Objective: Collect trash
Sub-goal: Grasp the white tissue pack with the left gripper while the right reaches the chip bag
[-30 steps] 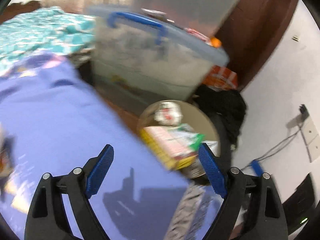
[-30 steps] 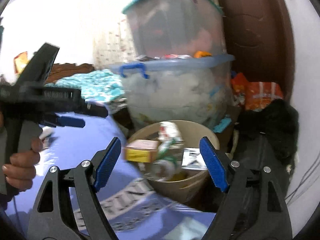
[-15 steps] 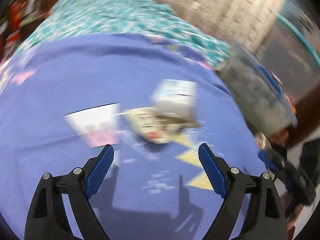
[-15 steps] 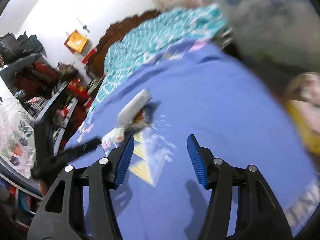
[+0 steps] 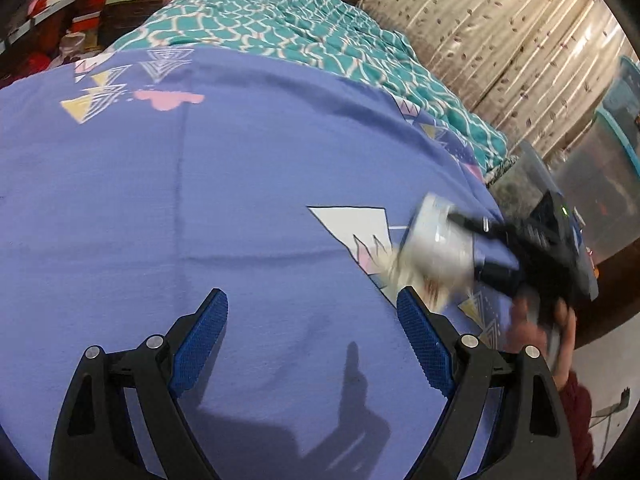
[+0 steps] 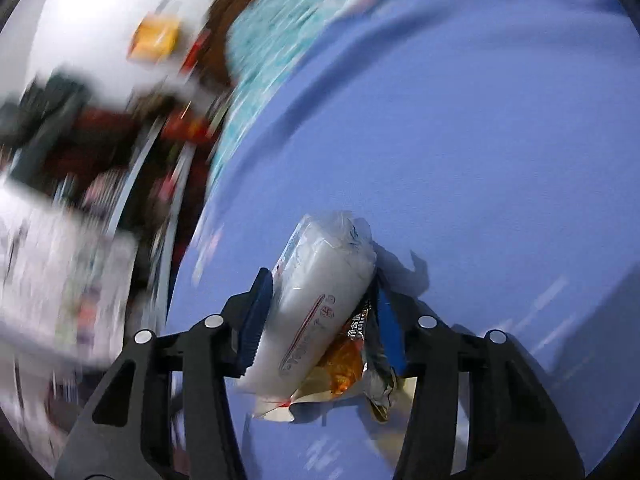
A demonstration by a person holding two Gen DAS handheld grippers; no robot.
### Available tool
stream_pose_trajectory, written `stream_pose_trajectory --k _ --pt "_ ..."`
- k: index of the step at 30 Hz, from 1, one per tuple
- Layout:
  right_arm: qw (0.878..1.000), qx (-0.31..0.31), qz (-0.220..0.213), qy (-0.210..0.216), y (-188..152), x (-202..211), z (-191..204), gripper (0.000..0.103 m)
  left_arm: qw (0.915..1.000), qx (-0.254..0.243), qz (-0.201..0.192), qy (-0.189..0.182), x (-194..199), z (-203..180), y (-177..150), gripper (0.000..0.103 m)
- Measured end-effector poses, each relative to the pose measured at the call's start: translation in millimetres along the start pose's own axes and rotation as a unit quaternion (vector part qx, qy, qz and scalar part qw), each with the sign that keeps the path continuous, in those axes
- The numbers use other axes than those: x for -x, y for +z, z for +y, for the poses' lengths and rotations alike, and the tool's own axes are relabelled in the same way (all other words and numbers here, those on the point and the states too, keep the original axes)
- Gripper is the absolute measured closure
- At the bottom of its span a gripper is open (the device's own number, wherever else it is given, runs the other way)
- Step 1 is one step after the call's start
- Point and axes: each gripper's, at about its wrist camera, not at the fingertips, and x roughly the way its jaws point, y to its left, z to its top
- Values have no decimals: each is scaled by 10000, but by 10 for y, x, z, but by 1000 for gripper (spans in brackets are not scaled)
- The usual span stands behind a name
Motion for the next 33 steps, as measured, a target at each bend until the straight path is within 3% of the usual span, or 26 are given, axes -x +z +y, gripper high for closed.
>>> stream_pose_trajectory --k 2,5,8,10,14,20,21,23,26,29,33 --pt "9965 584 591 100 -349 -136 302 51 10000 -2 -30 -43 67 26 -22 21" --pt "9891 1035 1013 251 -890 -157 600 41 9998 -151 -65 -101 183 -15 -89 21" --pt "9874 1407 723 98 -1234 19 762 18 9991 -394 -109 -96 324 -94 -218 20" --pt "9898 1419 142 8 -1400 268 765 18 9984 -556 -134 -43 410 -146 -301 14" --pt "9943 928 -518 -77 -1616 568 573 18 9951 -978 -131 80 503 -356 -500 9" --pt "9968 209 -755 -186 -1751 742 296 22 9845 -1678 189 469 219 -691 -718 10" --pt "9969 186 -736 -188 -1776 741 312 23 9832 -1693 228 639 137 -688 -727 12" --pt "9975 194 -646 -200 -1845 696 383 24 9870 -1452 467 511 45 -572 -699 40" --pt "9987 193 -446 -159 -1989 684 413 31 9947 -899 505 11 52 -295 -598 42" --pt "9990 215 -354 -176 -2047 563 519 35 9959 -743 498 -145 79 -132 -564 43" --pt "9998 24 -163 -80 -1956 361 554 51 9944 -941 490 21 125 -165 -651 44"
